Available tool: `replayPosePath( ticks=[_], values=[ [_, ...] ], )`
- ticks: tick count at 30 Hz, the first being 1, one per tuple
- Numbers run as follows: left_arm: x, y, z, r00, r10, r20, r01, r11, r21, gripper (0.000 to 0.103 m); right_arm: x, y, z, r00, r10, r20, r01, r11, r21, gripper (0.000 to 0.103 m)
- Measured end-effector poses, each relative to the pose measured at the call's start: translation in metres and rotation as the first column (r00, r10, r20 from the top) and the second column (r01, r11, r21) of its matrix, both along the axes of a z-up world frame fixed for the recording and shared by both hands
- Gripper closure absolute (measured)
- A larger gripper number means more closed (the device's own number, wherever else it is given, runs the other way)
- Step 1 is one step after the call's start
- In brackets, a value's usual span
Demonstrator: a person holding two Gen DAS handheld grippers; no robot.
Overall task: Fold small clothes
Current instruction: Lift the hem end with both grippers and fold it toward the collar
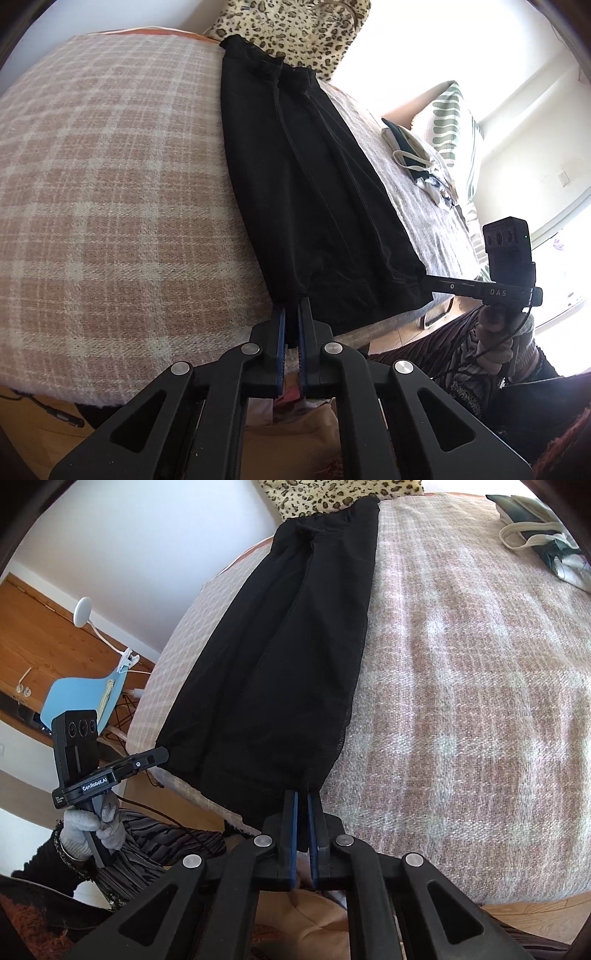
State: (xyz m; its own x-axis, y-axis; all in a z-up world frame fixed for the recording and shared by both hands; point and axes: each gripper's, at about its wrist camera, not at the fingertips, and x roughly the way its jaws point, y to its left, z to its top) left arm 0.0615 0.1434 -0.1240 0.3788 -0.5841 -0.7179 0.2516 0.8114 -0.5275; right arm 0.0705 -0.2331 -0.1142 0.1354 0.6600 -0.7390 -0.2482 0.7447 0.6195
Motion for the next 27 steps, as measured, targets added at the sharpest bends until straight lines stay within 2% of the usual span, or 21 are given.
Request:
replayPosePath(
  ticks=[5, 10, 19, 23, 27],
  values=[
    [0.005, -0.002, 0.013, 1.0, -0.003, 0.031, 0.004, 1.0, -0.03, 0.099, 0.009, -0.012, 0.005, 0.999, -0.045, -0.022, 0.047, 0.994, 0.096, 0.101],
    [0.022, -0.002, 0.026, 0.998, 0.01, 0.067, -0.007, 0.999, -0.053, 0.099, 0.025, -0.016, 0.013, 0.997, -0.074, -0.02, 0.077, 0.986, 0.151, 0.101],
    [0.076, -0.008, 0.054, 0.984, 0.029, 0.174, -0.026, 1.0, -0.015, 0.099, 0.078, -0.002, 0.04, 0.993, -0.074, 0.089, 0.065, 0.993, 0.1, 0.101],
    [0.104, -0.008, 0.051, 0.984, 0.04, 0.172, -0.042, 0.999, 0.006, 0.099, 0.116, 0.004, 0.038, 0.992, -0.083, 0.094, 0.077, 0.995, 0.067, 0.101],
    [0.127, -0.002, 0.036, 0.988, 0.075, 0.136, -0.078, 0.997, 0.018, 0.099, 0.148, 0.003, 0.027, 0.993, -0.091, 0.081, 0.09, 0.996, 0.022, 0.101]
  ],
)
